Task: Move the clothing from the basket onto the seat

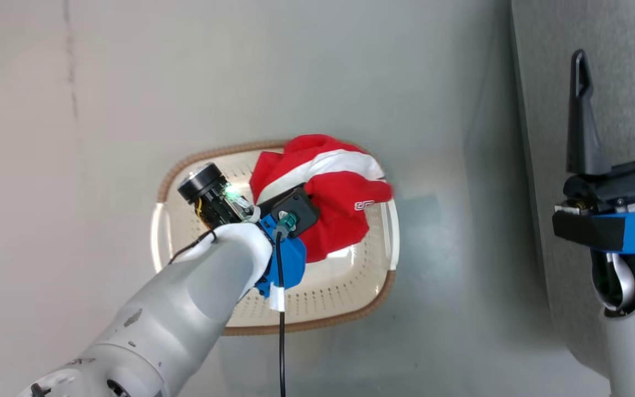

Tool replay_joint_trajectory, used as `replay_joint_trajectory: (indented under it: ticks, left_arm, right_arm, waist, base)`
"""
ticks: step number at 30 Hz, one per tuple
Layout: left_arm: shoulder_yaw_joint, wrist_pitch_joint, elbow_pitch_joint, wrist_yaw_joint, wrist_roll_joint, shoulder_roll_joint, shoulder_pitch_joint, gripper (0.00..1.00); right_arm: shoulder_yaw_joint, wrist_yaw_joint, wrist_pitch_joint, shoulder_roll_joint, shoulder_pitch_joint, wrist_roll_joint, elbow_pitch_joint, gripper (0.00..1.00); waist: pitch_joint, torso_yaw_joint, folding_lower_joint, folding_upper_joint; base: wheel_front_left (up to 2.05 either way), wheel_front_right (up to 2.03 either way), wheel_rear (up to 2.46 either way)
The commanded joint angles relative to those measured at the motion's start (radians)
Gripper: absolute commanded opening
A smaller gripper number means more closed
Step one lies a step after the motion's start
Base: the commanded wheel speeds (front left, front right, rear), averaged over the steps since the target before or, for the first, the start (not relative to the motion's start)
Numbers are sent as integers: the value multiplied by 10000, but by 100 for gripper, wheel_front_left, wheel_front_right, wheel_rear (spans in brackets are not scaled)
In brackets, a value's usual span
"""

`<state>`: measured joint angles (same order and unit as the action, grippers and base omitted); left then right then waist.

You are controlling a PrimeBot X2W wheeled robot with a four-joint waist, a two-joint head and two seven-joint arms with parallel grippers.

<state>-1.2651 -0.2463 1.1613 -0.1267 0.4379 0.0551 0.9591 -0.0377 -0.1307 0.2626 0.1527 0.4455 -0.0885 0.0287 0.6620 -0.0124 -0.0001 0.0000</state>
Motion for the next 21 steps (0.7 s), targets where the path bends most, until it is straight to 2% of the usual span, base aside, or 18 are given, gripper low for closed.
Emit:
replay_joint_trajectory:
  ticks: [1,12,21]
  left_arm:
    - [146,-134,-204,143,119,-47,-154,0]
    - [1143,-197,-2074,752,454,-41,-844,0]
    - [2182,-201,-3577,979,291,172,-1471,0]
  right_arm:
    - [7,-1,34,77,-193,69,-61,100]
    - [21,-1,34,143,-930,14,-476,100]
    - [83,-1,34,43,-1820,-44,-839,100]
  waist:
    - [-686,355,1,0]
    - [-2271,683,1,0]
    - [-3643,733,1,0]
  base:
    - [0,0,0]
    - [0,0,0]
    - [0,0,0]
